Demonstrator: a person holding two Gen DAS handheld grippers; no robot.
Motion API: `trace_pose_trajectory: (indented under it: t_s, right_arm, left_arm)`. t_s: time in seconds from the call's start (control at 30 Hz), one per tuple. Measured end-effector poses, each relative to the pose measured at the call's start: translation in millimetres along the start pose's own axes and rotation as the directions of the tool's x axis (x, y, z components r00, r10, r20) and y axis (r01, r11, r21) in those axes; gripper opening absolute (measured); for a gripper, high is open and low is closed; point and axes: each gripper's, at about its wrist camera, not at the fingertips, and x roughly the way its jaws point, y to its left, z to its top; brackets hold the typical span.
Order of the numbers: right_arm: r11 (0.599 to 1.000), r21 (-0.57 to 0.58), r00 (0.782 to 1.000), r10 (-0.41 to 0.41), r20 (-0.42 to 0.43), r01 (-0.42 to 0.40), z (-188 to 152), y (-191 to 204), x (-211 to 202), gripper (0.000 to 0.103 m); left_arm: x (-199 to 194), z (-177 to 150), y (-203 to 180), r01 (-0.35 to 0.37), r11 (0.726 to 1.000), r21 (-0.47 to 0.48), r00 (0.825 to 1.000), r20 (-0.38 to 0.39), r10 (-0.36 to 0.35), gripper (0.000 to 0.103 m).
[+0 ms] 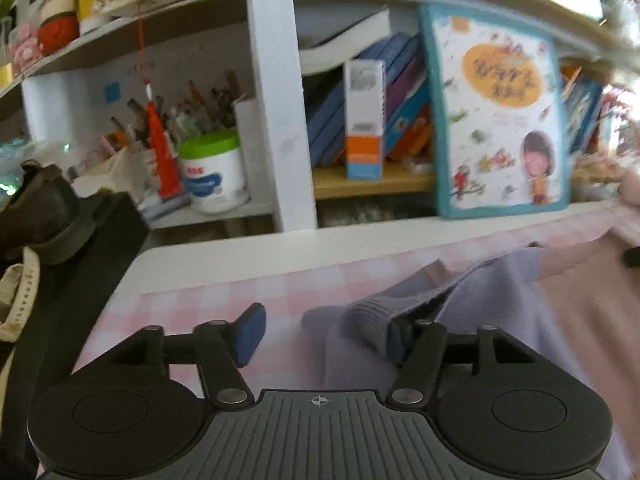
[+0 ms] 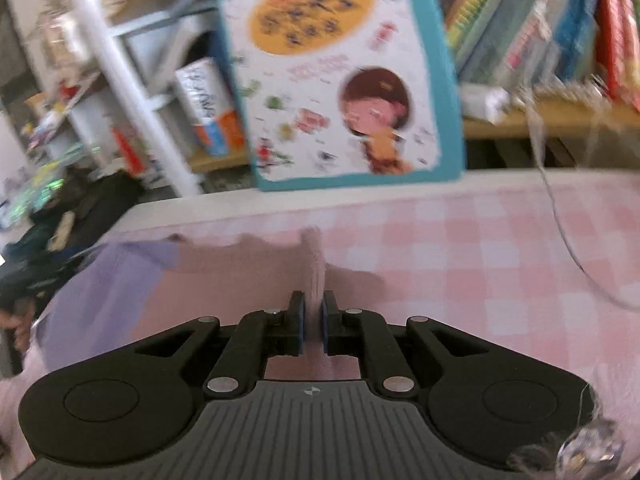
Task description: Fold clothes
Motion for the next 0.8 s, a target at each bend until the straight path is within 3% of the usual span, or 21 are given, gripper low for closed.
trace_pose_trajectory:
  t_s: [0.13,0.23,0.3,0.37,0.5,0.53,0.57,0.6,0.63,0.67,0.7,0.73,0.8]
  right_arm:
    - [1.000,0.022,1.000,0.002,0.013,-0.003,-7.3,-4.5,4.2,0.008]
    - [0.999,0.054,1.000,-0.001,0.031,-0.001,-9.7,-7.0,2.9,0.008]
    - [0.997,0.076,0.999,-0.010,0.045,0.007,-10.4,-7.2,2.3,0.008]
    - [0.996,0.088,0.998,-0.021,0.062,0.016,-11.4,-4.6,-1.3,0.008]
    - [0.995,0.094,0.996,-0.043,0.079,0.036,-14.9,-0.3,-12.3,0.009]
    - [0.994,0.100,0.996,-0.043,0.072,0.036,-16.2,-0.8,-14.7,0.013]
    - [0.994,0.105,0.997,-0.041,0.059,0.034,-18.0,-1.3,-16.8,0.027]
    - [0.994,0.105,0.998,-0.040,0.049,0.035,-20.2,-1.2,-18.6,0.031]
    - [0.995,0.096,0.998,-0.044,0.043,0.040,-22.7,-0.2,-19.7,0.030]
    - [0.995,0.084,0.998,-0.050,0.038,0.047,-25.5,1.1,-20.5,0.021]
    - [0.996,0.078,0.998,-0.050,0.046,0.047,-27.3,2.3,-22.3,0.017]
    - [0.996,0.075,0.997,-0.047,0.061,0.042,-28.7,3.3,-24.7,0.006]
    - [0.994,0.108,0.992,-0.032,0.121,0.019,-30.7,3.3,-35.1,0.006]
  left_arm:
    - [-44.4,-1.4,20.9,0.138,0.990,-0.012,0.980,0.143,-0.135,0.062]
    - [-70.1,-1.7,38.1,0.138,0.988,-0.075,0.965,0.233,-0.117,0.062]
    - [-78.8,-5.8,50.4,0.174,0.971,-0.164,0.955,0.269,-0.126,0.060]
    - [-72.5,-11.5,53.6,0.201,0.957,-0.210,0.961,0.230,-0.151,0.057]
    - [-45.9,-21.3,25.3,0.166,0.981,-0.098,0.983,0.095,-0.157,0.057]
    - [-37.8,-23.6,17.9,0.164,0.984,-0.072,0.985,0.060,-0.159,0.057]
    - [-31.4,-24.6,15.1,0.157,0.985,-0.074,0.987,0.042,-0.154,0.057]
    - [-25.0,-25.7,12.4,0.150,0.986,-0.076,0.989,0.024,-0.149,0.057]
    - [-18.5,-26.7,9.6,0.143,0.987,-0.078,0.990,0.006,-0.143,0.045]
    - [-12.6,-26.2,11.5,0.142,0.984,-0.108,0.990,-0.012,-0.144,0.012]
    - [-8.5,-26.3,13.7,0.136,0.981,-0.141,0.990,-0.023,-0.141,0.005]
    - [-10.4,-27.0,17.0,0.135,0.976,-0.173,0.991,0.007,-0.136,0.004]
    - [-32.7,-30.0,25.6,0.175,0.956,-0.236,0.975,0.174,-0.135,0.004]
